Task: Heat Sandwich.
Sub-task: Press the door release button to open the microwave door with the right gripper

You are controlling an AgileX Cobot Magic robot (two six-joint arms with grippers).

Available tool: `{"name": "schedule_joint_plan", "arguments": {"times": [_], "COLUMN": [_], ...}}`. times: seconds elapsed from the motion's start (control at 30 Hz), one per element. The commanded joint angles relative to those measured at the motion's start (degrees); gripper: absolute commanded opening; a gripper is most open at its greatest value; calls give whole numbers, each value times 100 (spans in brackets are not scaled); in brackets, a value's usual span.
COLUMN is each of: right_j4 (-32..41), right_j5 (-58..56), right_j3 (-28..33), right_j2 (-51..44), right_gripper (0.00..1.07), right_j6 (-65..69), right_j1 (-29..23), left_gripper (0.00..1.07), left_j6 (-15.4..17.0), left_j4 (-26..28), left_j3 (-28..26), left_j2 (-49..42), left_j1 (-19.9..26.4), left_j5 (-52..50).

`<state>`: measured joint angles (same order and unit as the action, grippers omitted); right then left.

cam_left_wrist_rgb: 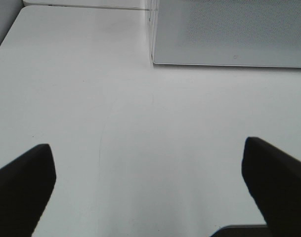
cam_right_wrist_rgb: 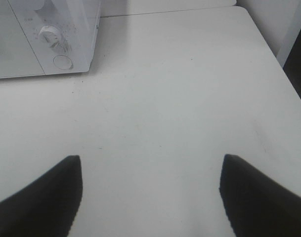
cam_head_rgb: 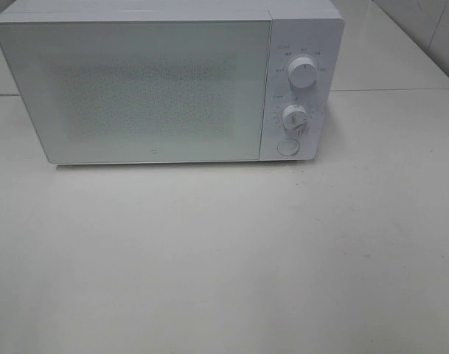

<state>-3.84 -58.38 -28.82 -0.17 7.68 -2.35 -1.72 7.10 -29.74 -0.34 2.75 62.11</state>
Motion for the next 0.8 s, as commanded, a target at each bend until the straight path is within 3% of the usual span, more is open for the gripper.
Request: {"name": "schedule_joint_plan", "arguments": {"times": [0.03,0.8], "right_j4": [-29,-29], "right_j5": [126,355], "right_j3": [23,-178], "right_j2": [-166,-115], "right_gripper": [76,76], "right_j6": [-103,-120], "right_j1": [40,40], "left_gripper": [98,98], "left_j6": [6,6], "left_j4": [17,17], "left_j3": [23,23], "left_j2": [-86,-86], "left_j1": [-6,-6], "left_j5": [-80,-80]}}
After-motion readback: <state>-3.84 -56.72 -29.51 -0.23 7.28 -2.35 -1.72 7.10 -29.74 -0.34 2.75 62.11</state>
